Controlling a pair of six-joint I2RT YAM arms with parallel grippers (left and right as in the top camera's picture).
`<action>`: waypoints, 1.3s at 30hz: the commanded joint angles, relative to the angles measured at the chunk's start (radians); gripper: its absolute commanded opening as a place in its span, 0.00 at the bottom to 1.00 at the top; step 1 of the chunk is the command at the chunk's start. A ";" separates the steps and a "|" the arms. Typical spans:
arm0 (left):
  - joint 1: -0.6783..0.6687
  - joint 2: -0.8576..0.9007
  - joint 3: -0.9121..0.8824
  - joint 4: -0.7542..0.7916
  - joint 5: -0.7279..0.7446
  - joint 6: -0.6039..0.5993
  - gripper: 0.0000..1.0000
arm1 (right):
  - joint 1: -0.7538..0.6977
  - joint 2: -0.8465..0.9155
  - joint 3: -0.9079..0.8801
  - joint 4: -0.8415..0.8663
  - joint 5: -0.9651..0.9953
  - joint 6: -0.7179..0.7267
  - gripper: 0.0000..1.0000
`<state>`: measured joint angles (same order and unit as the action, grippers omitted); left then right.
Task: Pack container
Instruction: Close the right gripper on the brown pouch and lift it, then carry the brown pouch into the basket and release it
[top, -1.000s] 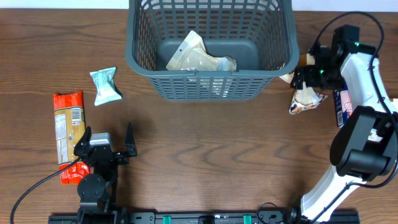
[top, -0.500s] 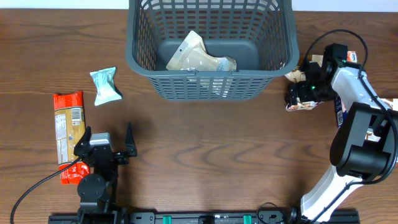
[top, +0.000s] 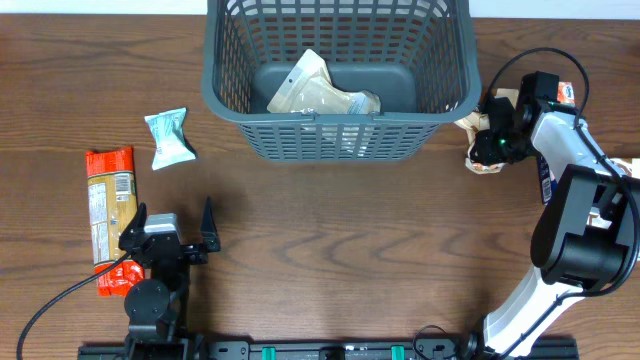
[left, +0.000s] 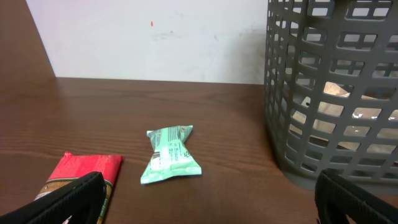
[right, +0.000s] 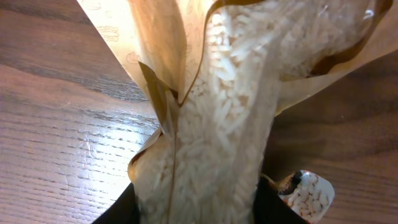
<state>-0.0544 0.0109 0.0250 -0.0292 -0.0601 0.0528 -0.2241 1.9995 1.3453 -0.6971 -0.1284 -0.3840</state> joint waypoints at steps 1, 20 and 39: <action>-0.002 -0.007 -0.021 -0.037 -0.027 0.005 0.98 | 0.003 0.015 -0.020 -0.005 -0.041 -0.006 0.26; -0.002 -0.007 -0.021 -0.037 -0.027 0.005 0.99 | -0.004 -0.161 0.183 0.003 -0.034 0.204 0.01; -0.002 -0.007 -0.021 -0.037 -0.027 0.005 0.99 | 0.312 -0.460 0.437 -0.065 -0.199 -0.428 0.01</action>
<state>-0.0544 0.0109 0.0250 -0.0292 -0.0601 0.0528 -0.0093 1.5703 1.7592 -0.7422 -0.2024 -0.4805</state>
